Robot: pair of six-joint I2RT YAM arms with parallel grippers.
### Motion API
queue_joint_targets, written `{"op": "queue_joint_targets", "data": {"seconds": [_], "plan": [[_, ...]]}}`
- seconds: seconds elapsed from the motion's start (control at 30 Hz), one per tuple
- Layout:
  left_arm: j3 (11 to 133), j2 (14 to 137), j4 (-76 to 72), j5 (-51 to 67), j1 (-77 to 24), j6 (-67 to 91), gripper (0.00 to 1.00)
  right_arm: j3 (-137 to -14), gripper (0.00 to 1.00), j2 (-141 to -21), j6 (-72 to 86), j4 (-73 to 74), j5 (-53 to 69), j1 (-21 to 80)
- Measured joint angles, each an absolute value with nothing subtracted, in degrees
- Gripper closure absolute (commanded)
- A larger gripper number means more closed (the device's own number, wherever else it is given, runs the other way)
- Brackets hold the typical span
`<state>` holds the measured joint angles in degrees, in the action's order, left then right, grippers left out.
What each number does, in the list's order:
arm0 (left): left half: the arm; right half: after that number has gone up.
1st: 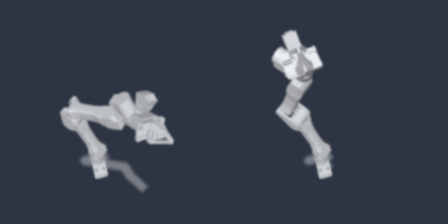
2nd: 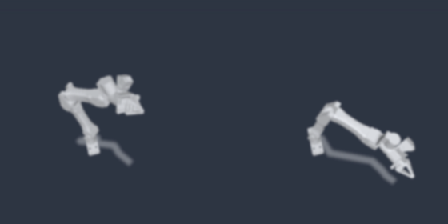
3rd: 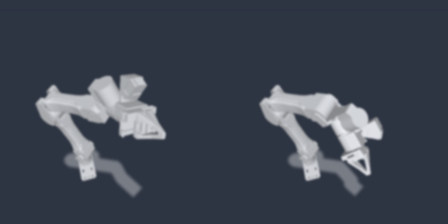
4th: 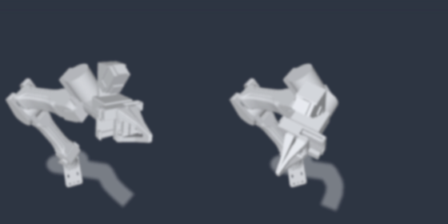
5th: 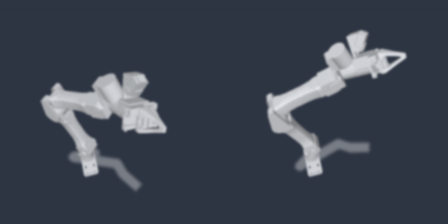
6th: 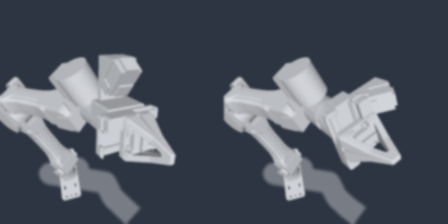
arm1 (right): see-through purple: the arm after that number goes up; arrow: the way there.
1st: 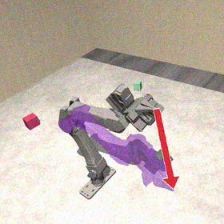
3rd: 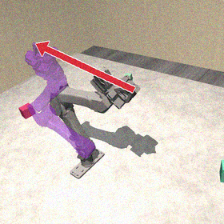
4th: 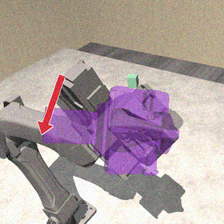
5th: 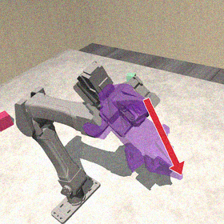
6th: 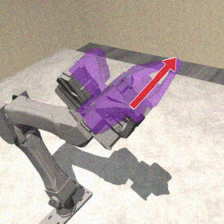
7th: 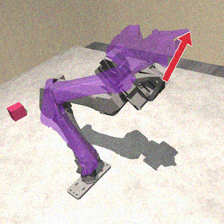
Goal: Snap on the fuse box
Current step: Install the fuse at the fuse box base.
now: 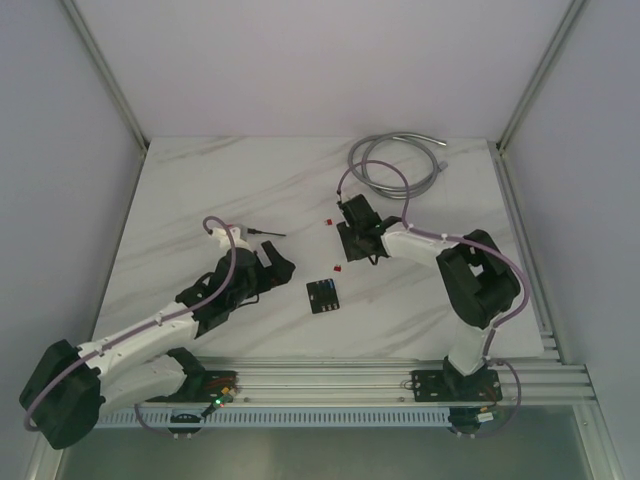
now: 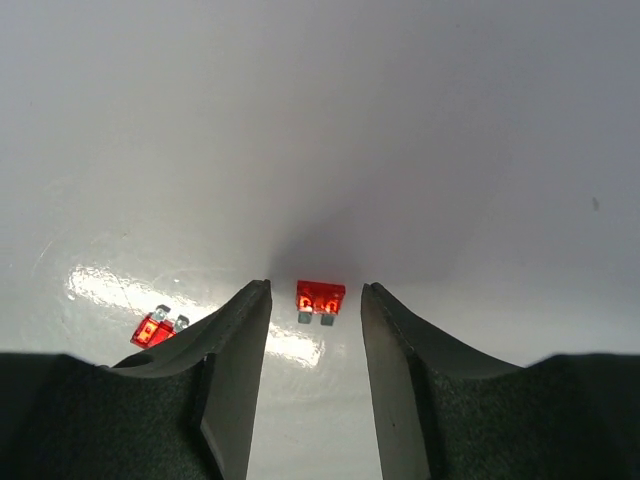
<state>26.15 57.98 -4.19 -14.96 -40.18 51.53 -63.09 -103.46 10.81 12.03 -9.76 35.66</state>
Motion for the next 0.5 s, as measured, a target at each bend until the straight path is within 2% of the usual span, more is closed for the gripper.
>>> {"op": "queue_joint_targets", "data": {"seconds": [0.37, 0.5], "plan": [[26.17, 58.0, -3.07, -15.05, -40.18, 51.33, 0.0, -63.72, 0.57, -105.01, 10.57, 11.55, -7.31, 34.48], [26.2, 58.28, -2.96, -15.07, -40.18, 51.33, 0.0, -63.72, 0.61, -105.01, 10.44, 11.6, -7.22, 34.33]]}}
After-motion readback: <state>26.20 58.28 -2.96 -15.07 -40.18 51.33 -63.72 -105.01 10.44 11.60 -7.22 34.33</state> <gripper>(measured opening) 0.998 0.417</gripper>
